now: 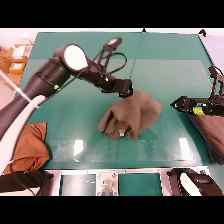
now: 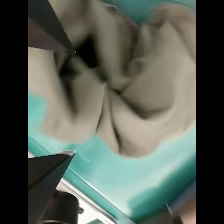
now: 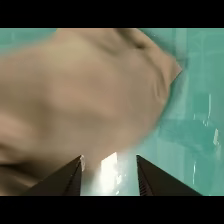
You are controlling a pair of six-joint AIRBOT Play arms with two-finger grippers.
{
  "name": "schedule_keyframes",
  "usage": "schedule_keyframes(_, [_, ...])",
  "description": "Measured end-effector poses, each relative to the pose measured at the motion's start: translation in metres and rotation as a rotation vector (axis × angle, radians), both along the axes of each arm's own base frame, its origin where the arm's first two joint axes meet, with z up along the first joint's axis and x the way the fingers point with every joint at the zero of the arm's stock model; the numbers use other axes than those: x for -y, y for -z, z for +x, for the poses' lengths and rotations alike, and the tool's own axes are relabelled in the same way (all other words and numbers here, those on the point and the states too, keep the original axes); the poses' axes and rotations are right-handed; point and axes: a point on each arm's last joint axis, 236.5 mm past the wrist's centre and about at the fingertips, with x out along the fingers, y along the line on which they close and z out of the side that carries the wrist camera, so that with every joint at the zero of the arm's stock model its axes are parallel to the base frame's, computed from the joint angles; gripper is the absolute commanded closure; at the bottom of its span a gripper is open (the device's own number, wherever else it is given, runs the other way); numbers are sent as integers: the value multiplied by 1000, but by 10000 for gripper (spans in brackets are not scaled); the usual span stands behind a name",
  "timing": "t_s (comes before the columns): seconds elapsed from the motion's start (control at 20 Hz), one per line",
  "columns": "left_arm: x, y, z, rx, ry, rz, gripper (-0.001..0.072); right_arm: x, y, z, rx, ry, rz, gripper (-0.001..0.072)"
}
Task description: Fold the shirts.
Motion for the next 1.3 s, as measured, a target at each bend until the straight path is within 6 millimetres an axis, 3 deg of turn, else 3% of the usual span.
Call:
schedule_keyframes(0.15, [-37,10,5,-102,-15,68,-10,15,10,3,-36,38,1,204])
schedule_keyframes(0.25, [-69,14,2,-176,-22,123,-9,29,26,9,-84,69,15,204])
schedule_keyframes(0.4, [-102,35,-26,-293,-10,210,-9,45,57,27,-167,94,87,204])
schedule_keyframes(0.5, [-111,64,-55,-371,1,256,-9,52,79,42,-225,101,147,205])
schedule_keyframes(0.6, [-111,98,-89,-447,11,286,-9,54,99,58,-265,92,202,210])
schedule_keyframes(0.75, [-98,148,-122,-512,-24,273,-8,53,123,78,-315,76,277,211])
schedule_keyframes(0.9, [-78,182,-117,-494,-137,197,0,47,141,88,-350,52,315,211])
schedule_keyframes(1.1, [-49,202,-100,-498,-234,63,1,31,155,91,-385,8,334,221])
schedule_keyframes(1.15, [-42,204,-97,-512,-251,32,30,27,158,91,-391,-2,337,224])
schedule_keyframes(1.2, [-38,207,-96,-522,-259,14,292,23,161,91,-398,-11,338,295])
schedule_keyframes(1.25, [-36,213,-93,-516,-269,9,525,20,162,91,-404,-19,339,419])
schedule_keyframes(1.3, [-37,218,-93,-518,-272,12,677,18,164,91,-406,-25,339,537])
